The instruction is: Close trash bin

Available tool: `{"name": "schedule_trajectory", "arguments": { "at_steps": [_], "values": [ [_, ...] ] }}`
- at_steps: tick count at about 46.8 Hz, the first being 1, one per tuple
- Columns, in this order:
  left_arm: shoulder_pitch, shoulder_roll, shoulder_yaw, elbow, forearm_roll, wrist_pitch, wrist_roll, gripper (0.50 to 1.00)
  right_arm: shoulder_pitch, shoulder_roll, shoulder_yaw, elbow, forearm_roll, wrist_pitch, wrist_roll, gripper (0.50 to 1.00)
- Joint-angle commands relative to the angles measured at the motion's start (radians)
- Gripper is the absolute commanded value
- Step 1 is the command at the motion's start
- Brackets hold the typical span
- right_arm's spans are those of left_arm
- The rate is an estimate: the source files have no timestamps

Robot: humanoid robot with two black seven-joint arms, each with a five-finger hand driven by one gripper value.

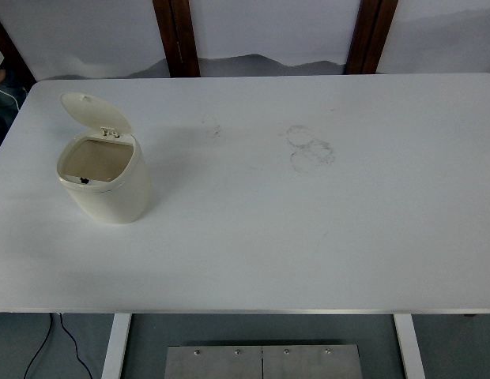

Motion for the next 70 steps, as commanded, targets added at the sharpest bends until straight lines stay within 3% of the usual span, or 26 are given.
{"name": "schedule_trajectory", "arguments": {
  "at_steps": [1,28,36,44,50,61,70],
  "values": [
    [-0.002,0.001,0.000,0.000,0.000,0.002,0.001,1.000,0.000,0.000,0.000,0.000,0.001,0.000,0.000,0.995],
    [-0.020,0.011,0.003,-0.009,0.003,0.023,0.012,1.000,0.000,0.000,0.000,0.000,0.000,0.000,0.000,0.995],
    [-0.037,0.028,0.006,-0.079,0.003,0.101,0.035,1.000,0.000,0.000,0.000,0.000,0.000,0.000,0.000,0.995],
    [-0.094,0.110,0.006,-0.244,0.003,0.235,0.071,1.000,0.000,0.000,0.000,0.000,0.000,0.000,0.000,0.995],
    [-0.163,0.160,0.008,-0.310,0.003,0.298,0.077,1.000,0.000,0.000,0.000,0.000,0.000,0.000,0.000,0.995],
    [-0.307,0.202,0.046,-0.394,0.080,0.423,0.178,1.000,0.000,0.000,0.000,0.000,0.000,0.000,0.000,0.995],
    [-0.460,0.177,0.207,-0.405,0.239,0.442,0.229,1.000,0.000,0.000,0.000,0.000,0.000,0.000,0.000,0.995]
  ]
}}
